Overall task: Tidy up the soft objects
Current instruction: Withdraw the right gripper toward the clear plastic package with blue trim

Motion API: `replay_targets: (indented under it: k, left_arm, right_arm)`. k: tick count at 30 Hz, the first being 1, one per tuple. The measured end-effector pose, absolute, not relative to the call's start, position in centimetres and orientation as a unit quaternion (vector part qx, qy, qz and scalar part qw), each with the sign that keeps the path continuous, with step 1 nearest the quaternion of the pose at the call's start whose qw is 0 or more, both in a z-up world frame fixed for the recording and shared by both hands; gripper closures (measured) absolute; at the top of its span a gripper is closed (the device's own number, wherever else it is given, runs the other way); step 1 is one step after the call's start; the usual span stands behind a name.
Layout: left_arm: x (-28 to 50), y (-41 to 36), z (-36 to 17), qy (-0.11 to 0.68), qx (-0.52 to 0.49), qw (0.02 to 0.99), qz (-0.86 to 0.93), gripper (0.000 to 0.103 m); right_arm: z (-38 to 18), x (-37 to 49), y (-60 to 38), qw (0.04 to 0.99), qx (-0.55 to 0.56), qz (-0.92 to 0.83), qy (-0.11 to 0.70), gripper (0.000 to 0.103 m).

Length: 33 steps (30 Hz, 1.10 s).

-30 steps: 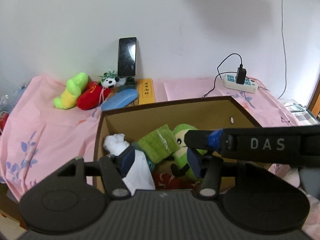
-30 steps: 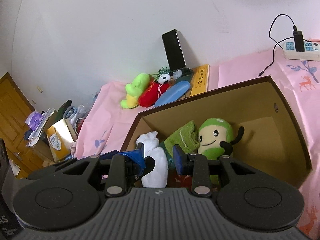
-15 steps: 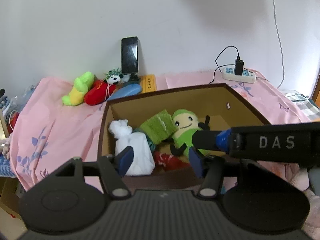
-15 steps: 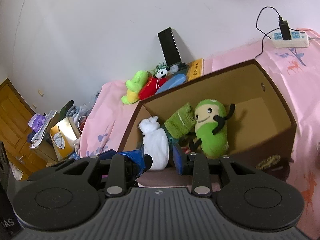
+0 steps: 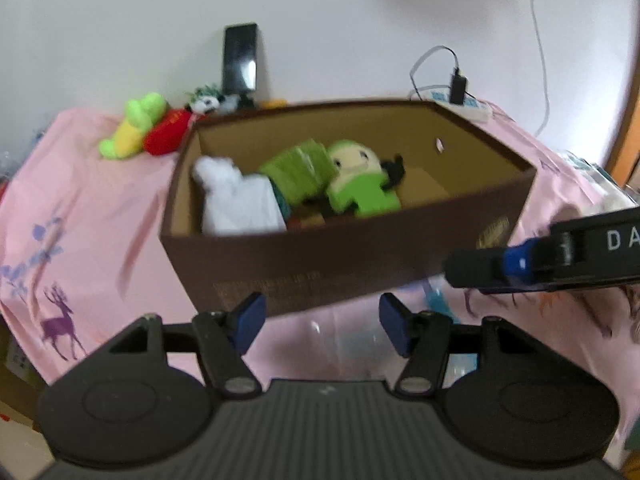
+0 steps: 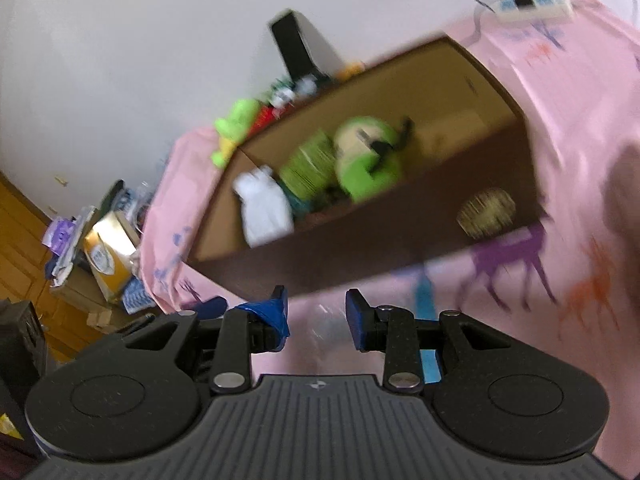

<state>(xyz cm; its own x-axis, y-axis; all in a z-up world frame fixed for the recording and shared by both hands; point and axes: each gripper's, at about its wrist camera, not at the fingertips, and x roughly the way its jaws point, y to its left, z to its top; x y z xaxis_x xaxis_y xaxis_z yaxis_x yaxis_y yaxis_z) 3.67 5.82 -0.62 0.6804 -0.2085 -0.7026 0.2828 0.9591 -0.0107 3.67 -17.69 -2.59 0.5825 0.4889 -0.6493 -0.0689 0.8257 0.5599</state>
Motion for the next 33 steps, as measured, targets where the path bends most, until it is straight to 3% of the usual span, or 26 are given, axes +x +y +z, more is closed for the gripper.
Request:
replay_targets:
  k: [15, 33]
  left_arm:
    - [2.9, 5.7, -5.2, 0.413, 0.018, 0.876, -0.251, 0.041]
    - [0.1, 2.1, -6.6, 0.402, 0.042, 0.863, -0.303, 0.040]
  right_arm:
    - [-6.6, -0.7, -19.8, 0.805, 0.235, 0.158, 0.521, 0.088]
    - [-7.7, 0.4, -22.9, 0.812, 0.309, 0.083, 0.488, 0.085]
